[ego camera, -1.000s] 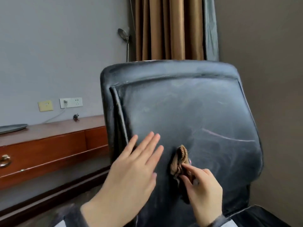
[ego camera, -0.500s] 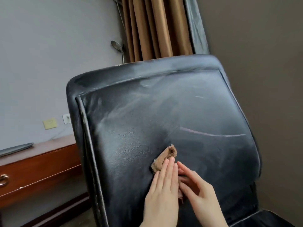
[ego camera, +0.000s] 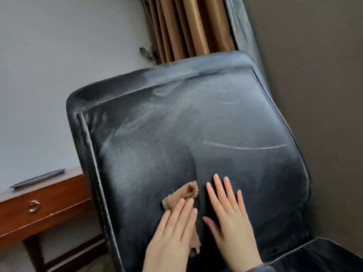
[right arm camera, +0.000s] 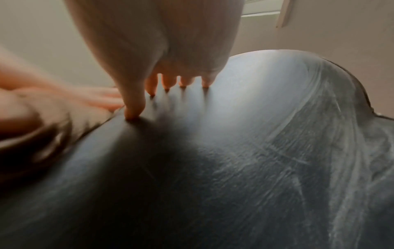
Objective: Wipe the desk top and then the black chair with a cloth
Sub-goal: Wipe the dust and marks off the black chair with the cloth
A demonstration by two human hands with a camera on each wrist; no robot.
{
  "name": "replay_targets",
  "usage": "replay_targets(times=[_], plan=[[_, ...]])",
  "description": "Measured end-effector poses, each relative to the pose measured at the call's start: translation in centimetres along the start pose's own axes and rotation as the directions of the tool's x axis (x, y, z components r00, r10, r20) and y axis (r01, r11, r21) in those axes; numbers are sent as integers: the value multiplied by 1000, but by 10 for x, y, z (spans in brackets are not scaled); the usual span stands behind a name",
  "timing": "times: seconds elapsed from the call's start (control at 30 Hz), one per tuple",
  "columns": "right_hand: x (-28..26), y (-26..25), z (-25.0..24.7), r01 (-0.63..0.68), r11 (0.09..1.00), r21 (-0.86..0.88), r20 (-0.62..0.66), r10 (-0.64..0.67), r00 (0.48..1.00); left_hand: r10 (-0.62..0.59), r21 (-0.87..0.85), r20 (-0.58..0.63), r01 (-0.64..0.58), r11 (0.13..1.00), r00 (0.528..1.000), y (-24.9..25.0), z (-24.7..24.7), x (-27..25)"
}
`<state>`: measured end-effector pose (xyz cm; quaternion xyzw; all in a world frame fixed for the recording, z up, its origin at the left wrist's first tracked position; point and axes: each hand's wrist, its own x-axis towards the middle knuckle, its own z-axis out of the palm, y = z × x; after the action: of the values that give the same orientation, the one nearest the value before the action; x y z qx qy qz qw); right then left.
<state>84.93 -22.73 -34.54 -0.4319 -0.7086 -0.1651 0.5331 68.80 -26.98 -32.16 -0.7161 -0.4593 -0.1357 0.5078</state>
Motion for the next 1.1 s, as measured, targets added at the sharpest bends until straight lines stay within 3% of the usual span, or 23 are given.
replay_targets(times=[0.07,0.2,0.33,0.4,0.47,0.53,0.63,0.73,0.83,0.93,1.03,1.1], plan=[[0,-1,-2,-14,1000,15,10,14,1000,25,-19,17,-25,1000,1000,-14,-13,22],[1,-3,-7,-41,999,23,39,40,998,-133,1,35,134,991,990,-51,-45,86],[2,-10,-8,-55,998,12,26,54,998,-15,49,58,12,999,998,-36,-26,5],[3,-20,-6,-34,999,30,18,33,999,-2,48,136,-5,999,991,-27,-23,-32],[1,-35,-1,43,997,56,26,-45,999,4,84,145,-17,996,989,-28,-23,-27],[-3,-51,4,108,993,40,54,-110,992,-58,130,89,46,990,994,-38,-35,6],[-7,-58,5,75,996,-45,113,-70,991,-179,111,53,172,979,982,-56,-47,29],[-5,-53,0,6,994,-106,138,9,990,-47,121,95,35,992,994,-44,-31,-34],[-5,-51,-1,17,993,-115,145,0,989,54,86,181,-71,994,982,-31,-22,-94],[-5,-50,-1,23,992,-126,144,-4,990,90,101,157,-106,989,983,-44,-35,-60],[-5,-49,-2,21,992,-123,145,-3,989,-28,117,84,18,993,996,-64,-48,-13],[-5,-50,-1,26,992,-121,154,-7,988,1,98,72,-8,995,997,-59,-36,-27]])
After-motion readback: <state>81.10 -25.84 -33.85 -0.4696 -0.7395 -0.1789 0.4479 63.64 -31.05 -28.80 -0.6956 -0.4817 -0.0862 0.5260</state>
